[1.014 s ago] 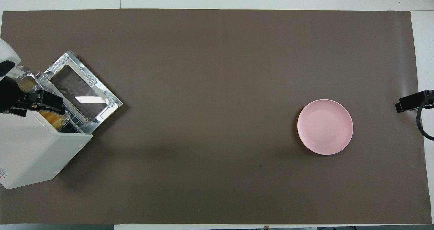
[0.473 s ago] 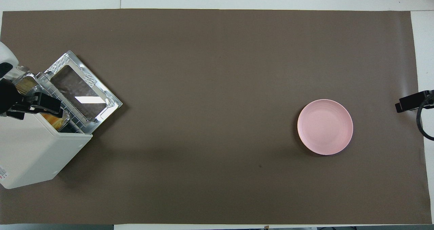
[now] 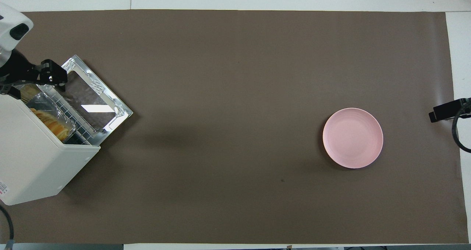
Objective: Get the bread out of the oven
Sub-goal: 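Reach the left gripper into the oven and grasp the foil tray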
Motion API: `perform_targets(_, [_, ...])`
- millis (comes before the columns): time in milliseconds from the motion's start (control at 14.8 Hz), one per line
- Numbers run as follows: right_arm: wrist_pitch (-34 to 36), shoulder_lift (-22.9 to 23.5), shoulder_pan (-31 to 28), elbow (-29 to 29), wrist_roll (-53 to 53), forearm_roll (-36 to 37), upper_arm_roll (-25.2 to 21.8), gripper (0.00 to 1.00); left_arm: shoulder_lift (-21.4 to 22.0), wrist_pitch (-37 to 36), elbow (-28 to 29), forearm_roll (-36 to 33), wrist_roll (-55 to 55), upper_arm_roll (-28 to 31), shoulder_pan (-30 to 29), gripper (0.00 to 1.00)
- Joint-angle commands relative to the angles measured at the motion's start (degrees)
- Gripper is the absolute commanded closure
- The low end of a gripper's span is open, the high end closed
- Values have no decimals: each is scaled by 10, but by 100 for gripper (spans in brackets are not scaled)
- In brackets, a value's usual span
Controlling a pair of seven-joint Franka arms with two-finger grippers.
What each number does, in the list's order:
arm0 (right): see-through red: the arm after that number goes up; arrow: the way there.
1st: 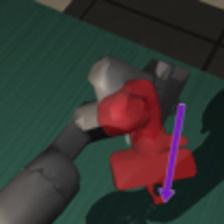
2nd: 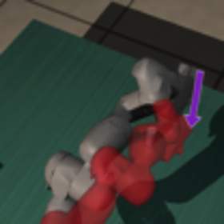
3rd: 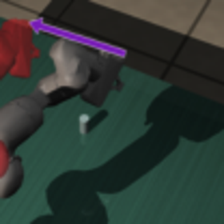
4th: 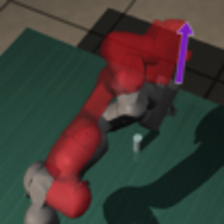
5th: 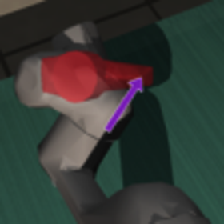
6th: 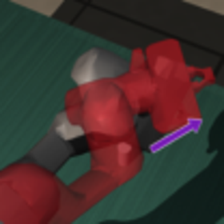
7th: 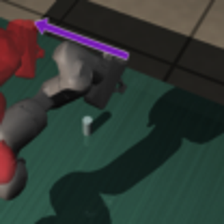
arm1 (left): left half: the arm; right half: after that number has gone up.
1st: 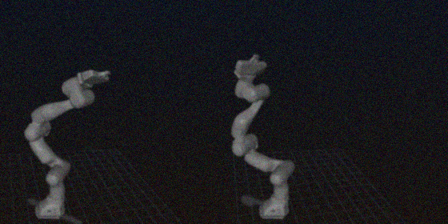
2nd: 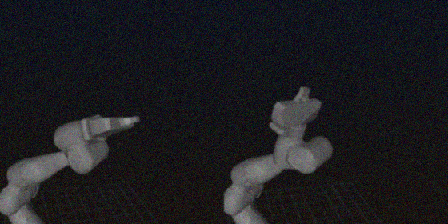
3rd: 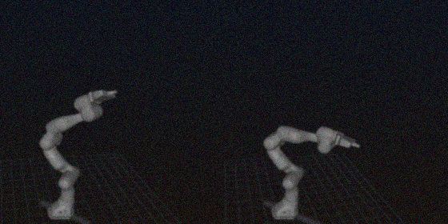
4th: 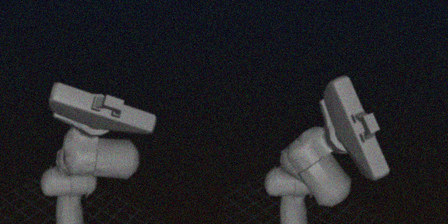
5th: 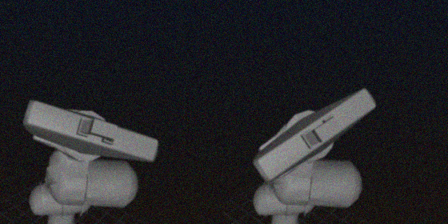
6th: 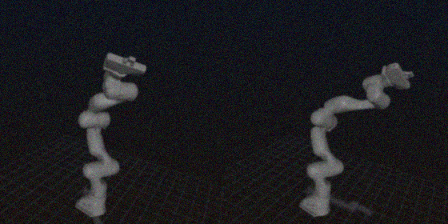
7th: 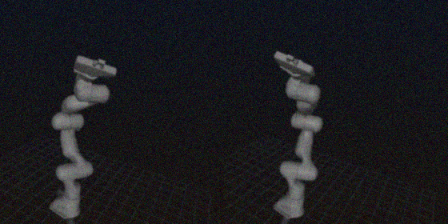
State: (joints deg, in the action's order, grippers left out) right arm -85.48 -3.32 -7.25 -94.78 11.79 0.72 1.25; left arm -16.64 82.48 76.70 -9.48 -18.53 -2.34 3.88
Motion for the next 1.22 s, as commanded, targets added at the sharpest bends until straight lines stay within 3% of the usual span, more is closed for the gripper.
perform_targets(0, [8,-6,-9,-2,-4,-4,7,0,-120,20,-107,-20,-64,12,-3,0])
perform_targets(203, [8,-6,-8,-2,-3,-4,7,0,-129,72,-81,-33,-70,83,43,0])
perform_targets(541, [8,-6,-9,-2,-4,-4,7,0,-29,251,169,-37,-174,104,46,0])
perform_targets(1149, [8,-6,-9,-2,-4,-4,7,0,21,300,297,-39,-187,106,45,0])
